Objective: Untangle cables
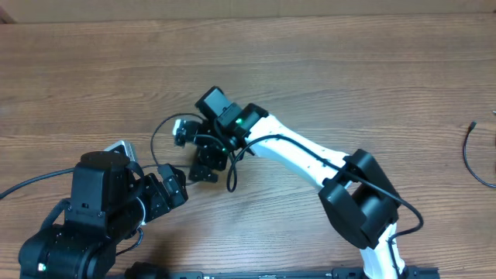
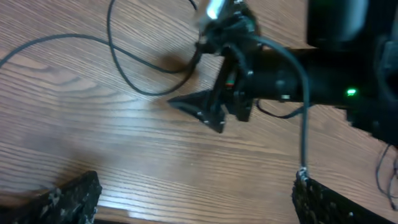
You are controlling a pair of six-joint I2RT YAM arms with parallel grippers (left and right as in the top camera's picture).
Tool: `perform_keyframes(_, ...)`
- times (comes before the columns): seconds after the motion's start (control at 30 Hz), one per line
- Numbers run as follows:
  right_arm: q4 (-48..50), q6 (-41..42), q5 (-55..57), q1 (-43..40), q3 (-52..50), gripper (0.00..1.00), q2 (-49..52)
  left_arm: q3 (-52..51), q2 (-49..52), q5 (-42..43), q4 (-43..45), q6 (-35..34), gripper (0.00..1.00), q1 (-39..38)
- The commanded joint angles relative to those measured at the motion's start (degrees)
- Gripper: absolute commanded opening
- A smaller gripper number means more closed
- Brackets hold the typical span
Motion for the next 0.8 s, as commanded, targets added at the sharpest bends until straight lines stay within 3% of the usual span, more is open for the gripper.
perform_keyframes(0.0, 0.70, -1.51, -1.77, 1.31, -0.20, 1.00, 0.13, -0.17, -0.39, 2.03, 0.42, -1.16, 0.98, -0.04)
perform_keyframes(0.47, 3.13, -26.38, -1.29, 4.44, -8.15, 1.00, 0.20, -0.17, -0.39, 5.07, 0.33, -0.22, 1.00, -0.04)
perform_keyframes(0.7, 14.25, -27.61, -1.11, 4.44, -13.70, 1.00, 0.20, -0.17, -0.39, 5.07, 0.35, -0.22, 1.00, -0.04)
perform_keyframes(0.77, 16.41, -27.61, -1.11, 4.50, -14.08, 0.95, 0.20, -0.17, -0.39, 5.09, 0.33, -0.22, 0.99, -0.04)
